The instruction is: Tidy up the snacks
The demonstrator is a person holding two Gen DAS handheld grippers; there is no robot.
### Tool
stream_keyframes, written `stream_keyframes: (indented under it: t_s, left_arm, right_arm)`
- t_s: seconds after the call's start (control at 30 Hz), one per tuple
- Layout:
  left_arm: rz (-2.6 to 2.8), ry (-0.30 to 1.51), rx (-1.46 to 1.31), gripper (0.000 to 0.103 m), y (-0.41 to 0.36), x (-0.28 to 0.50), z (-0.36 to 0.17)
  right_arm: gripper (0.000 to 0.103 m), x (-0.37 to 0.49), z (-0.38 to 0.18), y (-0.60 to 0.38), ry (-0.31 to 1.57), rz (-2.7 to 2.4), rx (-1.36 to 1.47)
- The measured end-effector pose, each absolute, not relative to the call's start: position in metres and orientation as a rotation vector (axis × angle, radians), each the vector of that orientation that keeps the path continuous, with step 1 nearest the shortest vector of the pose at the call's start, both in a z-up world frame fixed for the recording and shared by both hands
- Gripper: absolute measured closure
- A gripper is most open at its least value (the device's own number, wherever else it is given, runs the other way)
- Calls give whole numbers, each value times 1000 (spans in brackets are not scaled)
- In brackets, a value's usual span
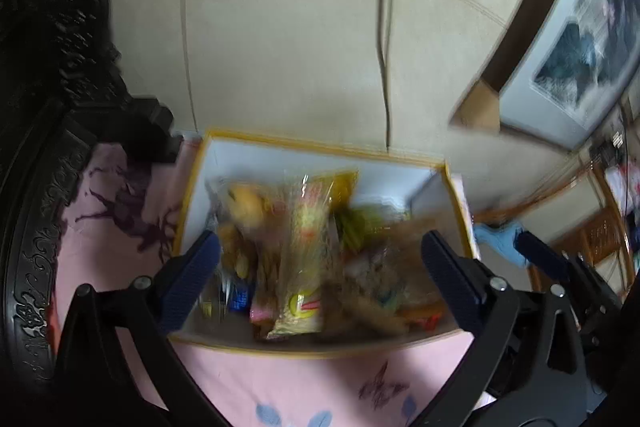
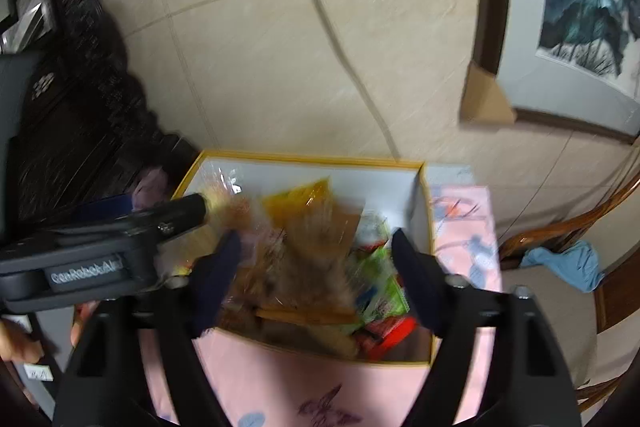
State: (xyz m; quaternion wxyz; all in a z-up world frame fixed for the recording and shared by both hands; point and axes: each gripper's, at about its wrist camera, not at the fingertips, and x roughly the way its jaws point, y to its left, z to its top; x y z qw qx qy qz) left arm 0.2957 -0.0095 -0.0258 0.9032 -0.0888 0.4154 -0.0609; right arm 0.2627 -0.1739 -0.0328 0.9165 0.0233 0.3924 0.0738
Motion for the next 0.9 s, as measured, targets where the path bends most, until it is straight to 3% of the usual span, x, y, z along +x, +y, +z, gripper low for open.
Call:
stream_keyframes:
  t_s: [0.07,0.2,0.9]
  left_arm:
    - [-125,868,-157,2,-11,299,-27]
    - [-80,811,-41,2,-18,294,-29]
    - [-74,847,-84,2,-19,289,-23]
  right_arm:
    - [5,263,-33,-176,805,140,43]
    - [1,267,-48,-178,861,118,37]
    - [1,261,-58,-173,901,80,59]
